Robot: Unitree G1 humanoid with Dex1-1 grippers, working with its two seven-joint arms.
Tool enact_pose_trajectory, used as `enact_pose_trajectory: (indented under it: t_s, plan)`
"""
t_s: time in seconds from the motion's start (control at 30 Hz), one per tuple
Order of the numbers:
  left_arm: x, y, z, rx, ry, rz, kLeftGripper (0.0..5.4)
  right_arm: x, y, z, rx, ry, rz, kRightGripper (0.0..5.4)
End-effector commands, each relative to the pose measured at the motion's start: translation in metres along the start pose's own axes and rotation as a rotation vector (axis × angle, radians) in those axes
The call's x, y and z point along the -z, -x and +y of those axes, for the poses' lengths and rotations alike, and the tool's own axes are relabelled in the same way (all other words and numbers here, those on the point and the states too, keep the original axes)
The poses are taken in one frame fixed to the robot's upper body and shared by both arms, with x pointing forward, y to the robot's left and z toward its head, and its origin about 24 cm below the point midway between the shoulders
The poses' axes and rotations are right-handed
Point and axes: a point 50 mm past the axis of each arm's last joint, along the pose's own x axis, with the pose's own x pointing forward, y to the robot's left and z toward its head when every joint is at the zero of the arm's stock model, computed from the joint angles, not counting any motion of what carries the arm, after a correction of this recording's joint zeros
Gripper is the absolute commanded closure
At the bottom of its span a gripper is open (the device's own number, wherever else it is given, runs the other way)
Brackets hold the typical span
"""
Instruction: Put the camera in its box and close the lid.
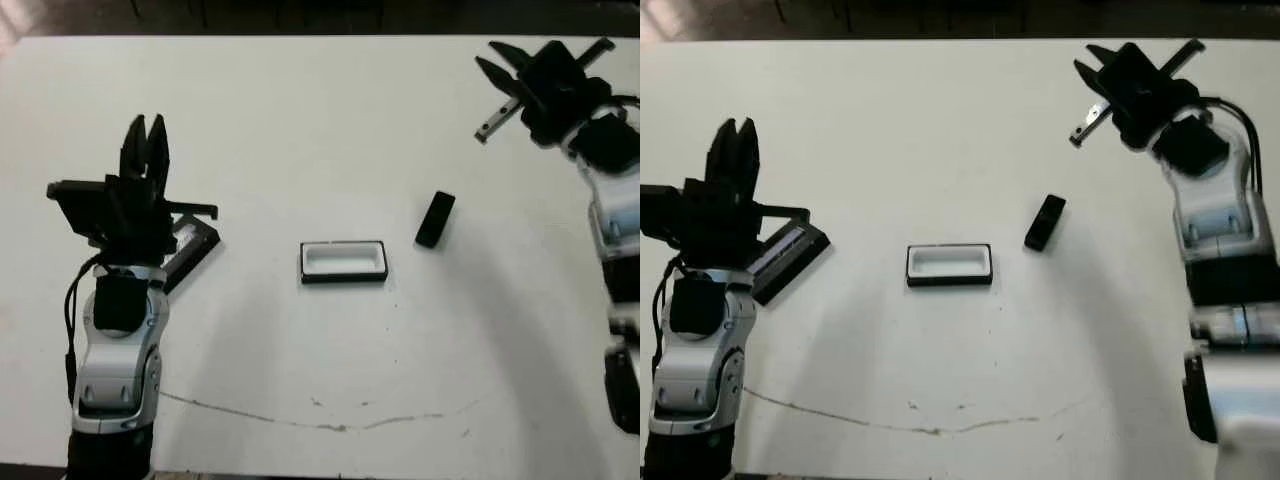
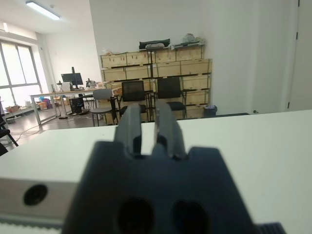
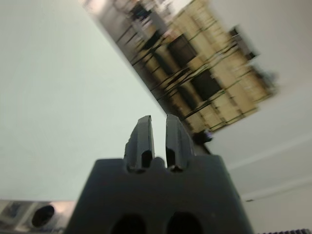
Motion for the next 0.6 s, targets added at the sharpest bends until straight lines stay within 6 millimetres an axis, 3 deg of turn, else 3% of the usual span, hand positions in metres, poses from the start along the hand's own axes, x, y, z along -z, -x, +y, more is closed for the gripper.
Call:
enact_pose_trajectory:
  t_s: [0.03,0.23,0.6]
  plan:
    - [0.004,0.005,0.003,-0.004,-0.021,0.035,5.38,0.009,-0.014,0.011,-0.141,0.012,0.094,5.40]
    - [0.005,0.006,0.001,0.006,0.001,0.052,5.38,0.015,-0.027,0.028,-0.316,0.036,0.172,5.40]
    - [0.006,0.009,-0.001,0.000,0.016,0.071,5.38,0.024,-0.032,0.067,-0.522,0.081,0.247,5.40]
